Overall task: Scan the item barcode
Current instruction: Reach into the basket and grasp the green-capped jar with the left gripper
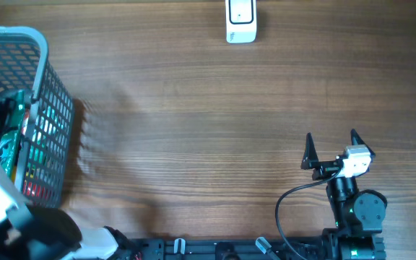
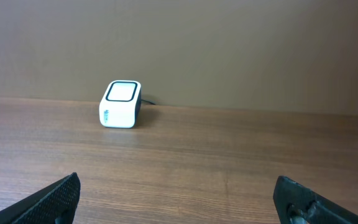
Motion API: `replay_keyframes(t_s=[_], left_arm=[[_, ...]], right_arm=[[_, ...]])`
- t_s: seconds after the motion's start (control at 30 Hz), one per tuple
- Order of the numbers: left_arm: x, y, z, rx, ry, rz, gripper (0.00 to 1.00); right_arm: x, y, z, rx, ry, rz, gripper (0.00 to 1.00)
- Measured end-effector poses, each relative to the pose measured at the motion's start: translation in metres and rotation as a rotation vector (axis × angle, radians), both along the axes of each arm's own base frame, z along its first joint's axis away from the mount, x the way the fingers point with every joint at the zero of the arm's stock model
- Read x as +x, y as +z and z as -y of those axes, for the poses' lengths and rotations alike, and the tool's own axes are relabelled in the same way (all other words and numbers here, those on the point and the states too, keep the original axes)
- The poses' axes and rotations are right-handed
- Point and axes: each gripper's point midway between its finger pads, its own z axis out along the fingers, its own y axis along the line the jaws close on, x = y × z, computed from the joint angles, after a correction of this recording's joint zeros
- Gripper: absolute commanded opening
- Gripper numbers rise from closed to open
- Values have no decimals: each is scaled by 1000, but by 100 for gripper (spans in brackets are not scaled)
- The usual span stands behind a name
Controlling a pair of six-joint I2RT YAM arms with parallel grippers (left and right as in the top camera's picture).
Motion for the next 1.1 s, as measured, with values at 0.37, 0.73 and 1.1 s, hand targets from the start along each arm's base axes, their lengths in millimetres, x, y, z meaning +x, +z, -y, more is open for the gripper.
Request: replay_keyframes(t_s=[0.37,0.73,1.1], left_arm=[[10,-102,1,-203,15,-195,100],[-11,-161,19,-256,19,-249,86],[-12,-163,22,-266,12,-252,63]], right_arm=[[0,0,0,0,0,0,100],[0,0,0,0,0,0,100],[0,0,0,0,0,0,100]])
